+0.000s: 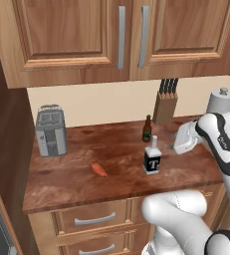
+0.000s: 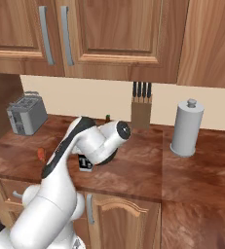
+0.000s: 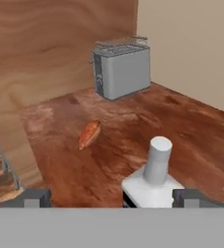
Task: Place the liquor and beer on the top shelf of the fridge to keep them out of children's reach, and place the sweet potato on lower shelves for easy access.
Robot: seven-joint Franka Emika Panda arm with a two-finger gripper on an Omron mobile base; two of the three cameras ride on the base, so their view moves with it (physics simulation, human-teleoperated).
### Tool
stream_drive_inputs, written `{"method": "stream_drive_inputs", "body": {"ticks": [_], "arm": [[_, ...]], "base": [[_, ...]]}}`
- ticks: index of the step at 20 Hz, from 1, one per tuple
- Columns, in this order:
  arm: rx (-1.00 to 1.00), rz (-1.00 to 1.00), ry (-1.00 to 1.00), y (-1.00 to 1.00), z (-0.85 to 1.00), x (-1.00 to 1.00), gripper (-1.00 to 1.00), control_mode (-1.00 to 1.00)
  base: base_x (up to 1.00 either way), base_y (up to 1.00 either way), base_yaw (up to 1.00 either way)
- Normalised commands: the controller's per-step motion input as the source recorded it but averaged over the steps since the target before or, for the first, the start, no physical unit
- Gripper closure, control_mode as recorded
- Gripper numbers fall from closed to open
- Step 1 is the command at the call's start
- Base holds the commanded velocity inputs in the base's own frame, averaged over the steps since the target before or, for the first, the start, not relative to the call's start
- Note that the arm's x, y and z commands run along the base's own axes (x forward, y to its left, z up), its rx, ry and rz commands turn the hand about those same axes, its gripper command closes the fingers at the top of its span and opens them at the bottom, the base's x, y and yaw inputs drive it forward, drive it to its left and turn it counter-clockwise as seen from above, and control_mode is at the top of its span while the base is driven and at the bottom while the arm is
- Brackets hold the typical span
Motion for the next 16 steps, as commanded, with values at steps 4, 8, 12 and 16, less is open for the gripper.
{"method": "stream_drive_inputs", "body": {"ticks": [4, 8, 12, 16], "arm": [[0.01, 0.16, -0.26, 0.0, -0.28, 0.05, -1.0, -1.0], [0.09, 0.05, -0.19, 0.0, -0.19, 0.19, -1.0, -1.0], [0.17, 0.0, -0.14, 0.0, -0.06, 0.27, -1.0, -1.0], [0.17, 0.0, -0.05, 0.0, -0.01, 0.29, -1.0, -1.0]], "base": [[0.0, 0.0, 0.0], [0.0, 0.0, 0.0], [0.0, 0.0, 0.0], [0.0, 0.0, 0.0]]}}
